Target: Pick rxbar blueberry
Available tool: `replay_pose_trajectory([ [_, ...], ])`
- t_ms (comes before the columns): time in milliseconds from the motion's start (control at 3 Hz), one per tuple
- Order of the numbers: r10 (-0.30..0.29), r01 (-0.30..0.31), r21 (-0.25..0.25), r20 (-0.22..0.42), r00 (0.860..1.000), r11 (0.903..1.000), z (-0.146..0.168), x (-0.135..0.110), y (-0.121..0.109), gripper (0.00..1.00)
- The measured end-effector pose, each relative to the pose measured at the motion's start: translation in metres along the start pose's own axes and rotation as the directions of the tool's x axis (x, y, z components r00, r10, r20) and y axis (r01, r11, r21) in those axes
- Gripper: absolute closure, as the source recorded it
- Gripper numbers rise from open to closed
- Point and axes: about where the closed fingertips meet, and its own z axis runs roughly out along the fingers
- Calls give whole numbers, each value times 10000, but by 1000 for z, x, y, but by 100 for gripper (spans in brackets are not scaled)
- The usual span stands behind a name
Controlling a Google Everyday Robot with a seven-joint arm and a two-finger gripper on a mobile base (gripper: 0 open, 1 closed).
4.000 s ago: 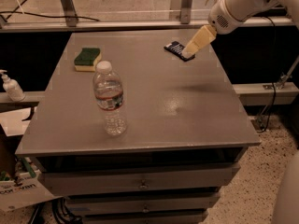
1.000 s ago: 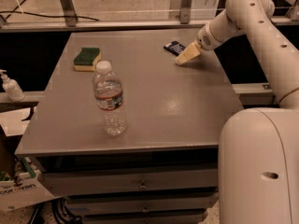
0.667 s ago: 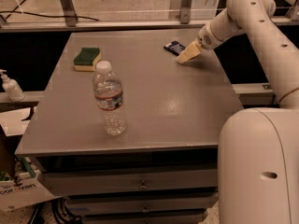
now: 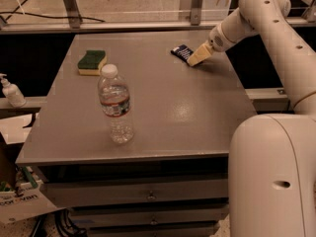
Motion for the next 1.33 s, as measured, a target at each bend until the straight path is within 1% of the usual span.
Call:
replay_pose_trajectory([
  [333,-204,213,-102,826,9964,9997,-51,-29,12,100],
  [667,-546,589,-172,1864,9810,9981,-118,-69,30,100],
  [1000,-763,824,-167,2324,9696,9965,-157,-92,42,100],
  [1333,-763,824,-169,2324,9696,9965,-157,-92,42,100],
])
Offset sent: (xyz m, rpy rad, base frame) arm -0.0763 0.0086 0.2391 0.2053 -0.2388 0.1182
